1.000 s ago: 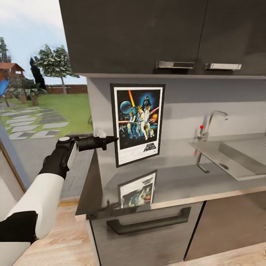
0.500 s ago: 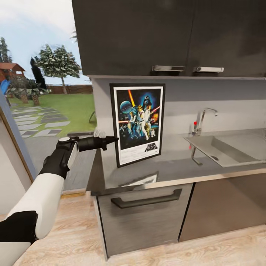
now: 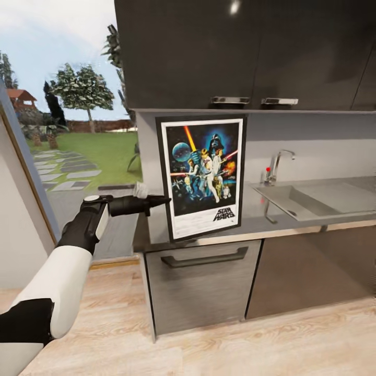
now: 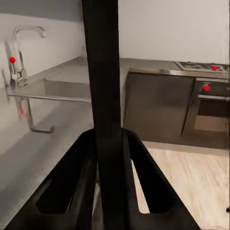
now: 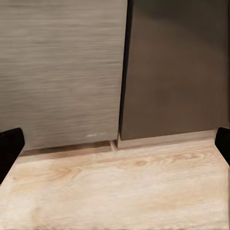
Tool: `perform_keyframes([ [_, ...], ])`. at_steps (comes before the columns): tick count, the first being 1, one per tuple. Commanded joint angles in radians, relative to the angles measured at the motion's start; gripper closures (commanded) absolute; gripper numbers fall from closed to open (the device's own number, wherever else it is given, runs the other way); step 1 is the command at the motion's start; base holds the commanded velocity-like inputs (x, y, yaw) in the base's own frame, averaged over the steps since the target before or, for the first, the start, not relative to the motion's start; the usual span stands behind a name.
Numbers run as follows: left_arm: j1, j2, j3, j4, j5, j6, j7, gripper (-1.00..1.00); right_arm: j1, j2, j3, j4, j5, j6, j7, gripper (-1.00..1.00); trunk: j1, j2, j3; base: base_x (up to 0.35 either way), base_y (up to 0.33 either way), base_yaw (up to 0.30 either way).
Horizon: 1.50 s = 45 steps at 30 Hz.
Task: Pick up the poster from the kitchen countertop and hang it on one of the wall nails in the kitchen.
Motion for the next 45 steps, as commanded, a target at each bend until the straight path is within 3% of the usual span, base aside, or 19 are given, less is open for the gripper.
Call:
perform_keyframes([
  [1, -0.001, 0.000, 0.002, -0.001, -0.004, 0.008, -0.012, 1.00, 0.000, 0.001, -0.001, -0.001, -0.007, 0.000, 0.008, -1.00, -0.001, -0.001, -0.001, -0.339, 0.000, 0.000],
  [10, 0.001, -0.001, 0.004, 0.043, -0.004, 0.005, -0.120, 1.00, 0.000, 0.000, -0.001, -0.001, -0.004, 0.000, 0.009, -1.00, -0.001, -0.001, -0.001, -0.339, 0.000, 0.000],
  [14, 0.001, -0.001, 0.004, 0.079, -0.004, 0.002, -0.138, 1.00, 0.000, -0.002, -0.002, -0.001, -0.003, 0.000, 0.010, -1.00, -0.001, -0.001, -0.001, -0.339, 0.000, 0.000],
  [18, 0.001, 0.001, 0.003, 0.158, -0.005, -0.006, -0.149, 1.00, -0.001, -0.033, -0.003, -0.001, -0.004, 0.010, 0.012, -1.00, -0.001, -0.001, -0.001, -0.339, 0.000, 0.000],
  [24, 0.004, 0.001, 0.001, 0.250, -0.008, -0.035, -0.193, 1.00, -0.005, -0.061, -0.003, -0.012, -0.004, 0.139, 0.017, -1.00, -0.001, -0.001, -0.001, -0.315, -0.027, 0.000],
  [27, 0.007, 0.001, 0.001, 0.313, -0.009, -0.102, -0.206, 1.00, -0.008, -0.080, -0.002, -0.045, -0.002, 0.186, 0.038, -1.00, -0.001, -0.001, -0.001, -0.137, -0.021, 0.000],
  [30, 0.008, 0.001, 0.001, 0.461, -0.009, -0.229, -0.211, 1.00, -0.010, -0.146, -0.002, -0.185, -0.001, 0.384, 0.163, -1.00, -0.001, -0.001, -0.001, -0.038, -0.006, 0.000],
  [33, 0.008, 0.001, 0.001, 0.525, -0.010, -0.285, -0.211, 1.00, -0.012, -0.183, -0.002, -0.260, -0.001, 0.493, 0.255, -1.00, -0.001, -0.001, -0.001, -0.015, -0.002, 0.000],
  [36, 0.008, 0.001, 0.000, 0.613, -0.011, -0.376, -0.211, 1.00, -0.020, -0.225, -0.003, -0.398, -0.001, 0.652, 0.403, -1.00, -0.001, -0.001, -0.001, -0.006, -0.001, 0.000],
  [37, 0.008, 0.001, -0.001, 0.648, -0.012, -0.417, -0.211, 1.00, -0.042, -0.242, -0.004, -0.457, -0.001, 0.737, 0.463, -1.00, -0.001, -0.001, -0.001, -0.002, 0.000, 0.000],
  [38, 0.008, 0.001, -0.001, 0.658, -0.012, -0.428, -0.211, 1.00, -0.054, -0.248, -0.004, -0.470, -0.001, 0.764, 0.479, -1.00, -0.001, -0.001, -0.001, -0.002, 0.000, 0.000],
  [41, 0.009, 0.001, -0.002, 0.694, -0.015, -0.482, -0.211, 1.00, -0.168, -0.273, -0.003, -0.508, -0.001, 0.928, 0.592, -1.00, -0.001, -0.001, -0.001, 0.000, 0.000, 0.000],
  [44, 0.014, 0.001, -0.002, 0.702, -0.016, -0.515, -0.211, 1.00, -0.225, -0.281, -0.003, -0.515, -0.001, 0.992, 0.668, -1.00, -0.001, -0.001, -0.001, 0.000, 0.000, 0.000],
  [45, 0.026, 0.001, -0.002, 0.705, -0.016, -0.547, -0.211, 1.00, -0.279, -0.290, -0.004, -0.517, -0.001, 1.037, 0.732, -1.00, -0.001, -0.001, -0.001, 0.000, 0.000, 0.000],
])
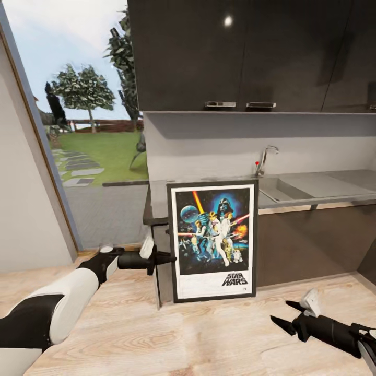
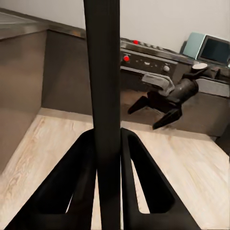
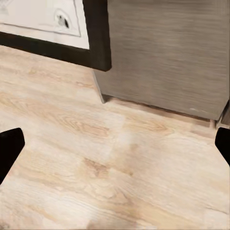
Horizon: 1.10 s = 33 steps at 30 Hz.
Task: Pick up the poster from the kitchen countertop and hang it on one of the wall nails in the kitchen.
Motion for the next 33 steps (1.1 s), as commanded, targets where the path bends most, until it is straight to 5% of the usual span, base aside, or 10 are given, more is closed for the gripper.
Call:
perform_keyframes([
  [1, 0.004, 0.000, 0.013, 0.001, -0.005, -0.024, -0.002, 1.00, -0.022, -0.004, -0.001, 0.000, -0.005, 0.024, 0.021, -1.00, 0.000, -0.001, -0.001, 0.000, 0.000, 0.000],
  [8, 0.066, 0.004, 0.013, 0.004, -0.005, -0.112, -0.002, 1.00, -0.168, -0.052, 0.000, 0.006, -0.009, 0.204, 0.172, -1.00, 0.000, -0.001, -0.001, 0.000, 0.000, 0.000],
  [18, 0.115, 0.012, 0.013, 0.004, -0.005, -0.152, -0.002, 1.00, -0.202, -0.121, 0.002, 0.025, -0.006, 0.310, 0.463, -1.00, 0.000, -0.001, -0.001, 0.000, 0.000, 0.000],
  [26, 0.131, 0.012, 0.013, 0.004, -0.004, -0.154, -0.002, 1.00, -0.203, -0.126, 0.007, 0.028, -0.007, 0.320, 0.566, -1.00, 0.000, -0.001, -0.001, 0.000, 0.000, 0.000],
  [33, 0.133, 0.012, 0.012, 0.004, -0.004, -0.154, -0.002, 1.00, -0.203, -0.121, 0.012, 0.030, -0.006, 0.318, 0.585, -1.00, 0.000, -0.001, -0.001, 0.000, 0.000, 0.000],
])
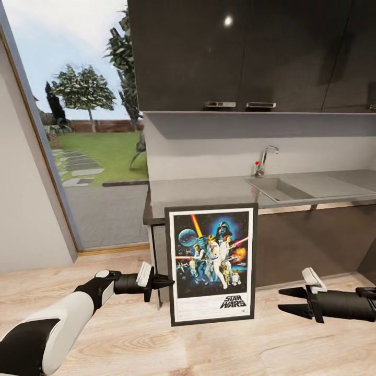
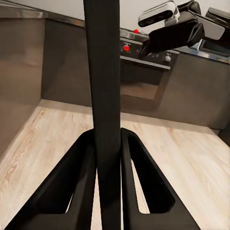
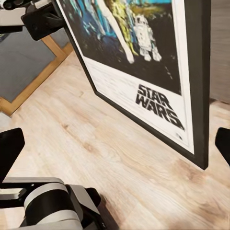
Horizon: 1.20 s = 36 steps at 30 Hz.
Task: Pick up the poster from the kitchen countertop and hang it on one of the wall nails in the kitchen.
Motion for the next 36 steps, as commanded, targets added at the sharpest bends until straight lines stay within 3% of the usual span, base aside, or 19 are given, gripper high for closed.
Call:
perform_keyframes([
  [1, -0.001, 0.000, 0.008, 0.000, -0.005, -0.010, -0.003, 1.00, -0.001, 0.002, 0.001, 0.000, -0.002, 0.010, 0.002, -1.00, 0.000, -0.001, -0.001, 0.000, 0.000, 0.000],
  [6, -0.001, -0.001, 0.008, 0.000, -0.005, -0.010, -0.003, 1.00, -0.001, 0.007, 0.014, 0.001, -0.002, 0.009, 0.000, -1.00, 0.000, -0.001, -0.001, 0.000, 0.000, 0.000],
  [9, 0.000, -0.003, 0.008, 0.000, -0.005, -0.010, -0.003, 1.00, -0.005, 0.014, 0.068, 0.001, -0.003, 0.008, -0.003, -1.00, 0.000, -0.001, -0.001, 0.000, 0.000, 0.000],
  [12, 0.000, -0.003, 0.008, 0.000, -0.005, -0.010, -0.003, 1.00, -0.008, 0.014, 0.076, 0.002, -0.003, 0.007, -0.003, -1.00, 0.000, -0.001, -0.001, 0.000, 0.000, 0.000],
  [22, 0.000, -0.001, 0.008, 0.000, -0.006, -0.012, -0.003, 1.00, -0.010, 0.013, 0.077, 0.009, -0.003, -0.007, -0.002, -1.00, 0.000, -0.001, -0.001, 0.000, 0.000, 0.000],
  [27, 0.000, 0.000, 0.008, 0.000, -0.006, -0.062, -0.003, 1.00, -0.012, 0.012, 0.076, 0.031, -0.003, -0.010, -0.002, -1.00, 0.000, -0.001, -0.001, 0.000, 0.000, 0.000],
  [36, 0.000, -0.002, 0.007, 0.002, -0.006, -0.074, -0.003, 1.00, -0.015, 0.014, 0.077, 0.035, -0.001, -0.010, -0.003, -1.00, 0.000, -0.001, -0.001, 0.000, 0.000, 0.000],
])
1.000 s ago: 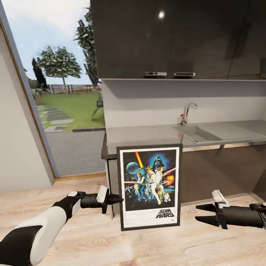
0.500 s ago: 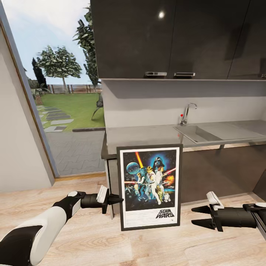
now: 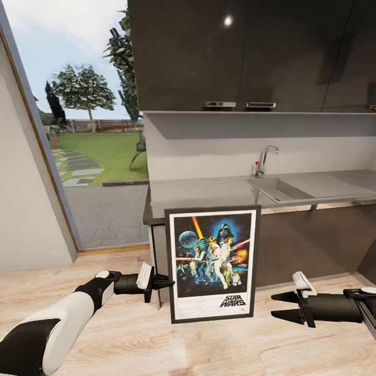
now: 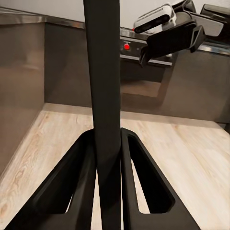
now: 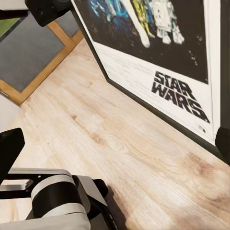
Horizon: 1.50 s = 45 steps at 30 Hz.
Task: Pick up the poster from the kitchen countertop and hang it on one of the wall nails in the kitchen.
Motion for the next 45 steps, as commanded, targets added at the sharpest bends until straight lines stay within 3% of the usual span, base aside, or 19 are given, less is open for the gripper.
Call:
perform_keyframes([
  [1, -0.001, -0.001, 0.008, 0.000, -0.005, -0.011, -0.003, 1.00, -0.001, -0.001, 0.000, 0.002, -0.002, 0.008, 0.002, -1.00, 0.000, -0.001, -0.001, 0.000, 0.000, 0.000],
  [4, -0.001, -0.001, 0.008, 0.000, -0.005, -0.011, -0.003, 1.00, -0.023, -0.001, 0.001, 0.023, -0.002, -0.014, 0.002, -1.00, 0.000, -0.001, -0.001, 0.000, 0.000, 0.000],
  [11, -0.001, -0.002, 0.007, 0.000, -0.005, -0.011, -0.003, 1.00, -0.158, -0.004, 0.001, 0.215, -0.002, -0.049, 0.007, -1.00, 0.000, -0.001, -0.001, 0.000, 0.000, 0.000],
  [16, -0.001, -0.002, 0.007, 0.000, -0.005, -0.011, -0.003, 1.00, -0.199, -0.004, 0.002, 0.265, -0.003, -0.101, 0.009, -1.00, 0.000, -0.001, -0.001, 0.000, 0.000, 0.000],
  [22, -0.001, -0.002, 0.008, 0.000, -0.005, -0.011, -0.003, 1.00, -0.210, -0.001, 0.006, 0.274, -0.004, -0.111, 0.010, -1.00, 0.000, -0.001, -0.001, 0.000, 0.000, 0.000],
  [26, -0.001, -0.002, 0.008, 0.000, -0.005, -0.011, -0.003, 1.00, -0.211, 0.001, 0.068, 0.275, -0.006, -0.114, 0.010, -1.00, 0.000, -0.001, -0.001, 0.000, 0.000, 0.000],
  [30, -0.001, -0.002, 0.007, 0.000, -0.005, -0.011, -0.003, 1.00, -0.212, 0.002, 0.089, 0.274, -0.007, -0.118, 0.009, -1.00, 0.000, -0.001, -0.001, 0.000, 0.000, 0.000],
  [45, -0.001, -0.006, 0.007, 0.000, -0.002, -0.011, -0.003, 1.00, -0.212, 0.002, 0.098, 0.276, -0.011, -0.170, 0.009, -1.00, 0.000, -0.001, -0.001, 0.000, 0.000, 0.000],
])
